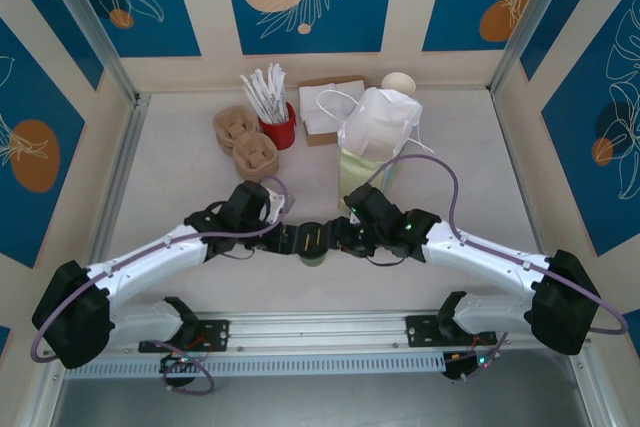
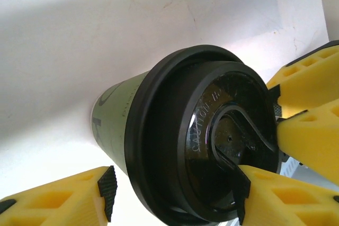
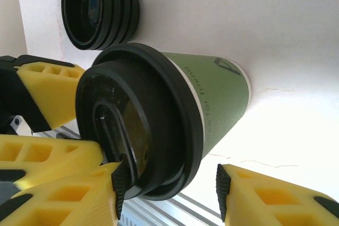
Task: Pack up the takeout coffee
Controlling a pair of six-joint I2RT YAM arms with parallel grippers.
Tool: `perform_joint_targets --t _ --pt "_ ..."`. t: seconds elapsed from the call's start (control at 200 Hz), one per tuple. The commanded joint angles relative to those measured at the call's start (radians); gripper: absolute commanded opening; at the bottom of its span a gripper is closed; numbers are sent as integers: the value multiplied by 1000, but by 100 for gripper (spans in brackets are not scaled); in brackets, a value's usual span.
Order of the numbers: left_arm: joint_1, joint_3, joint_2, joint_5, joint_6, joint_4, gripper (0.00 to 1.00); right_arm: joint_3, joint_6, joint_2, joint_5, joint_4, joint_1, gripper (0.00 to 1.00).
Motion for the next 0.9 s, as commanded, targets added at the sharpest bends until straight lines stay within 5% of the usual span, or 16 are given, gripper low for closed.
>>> perform_joint_targets --t 0.0,0.575,0.895 --pt "7 47 17 -35 38 -111 61 51 -25 6 19 -36 6 52" --pt "15 191 -10 -89 79 -206 68 119 -36 -57 9 -107 8 52" --pt "121 287 -58 -221 56 -234 70 227 -91 -156 23 -215 10 52"
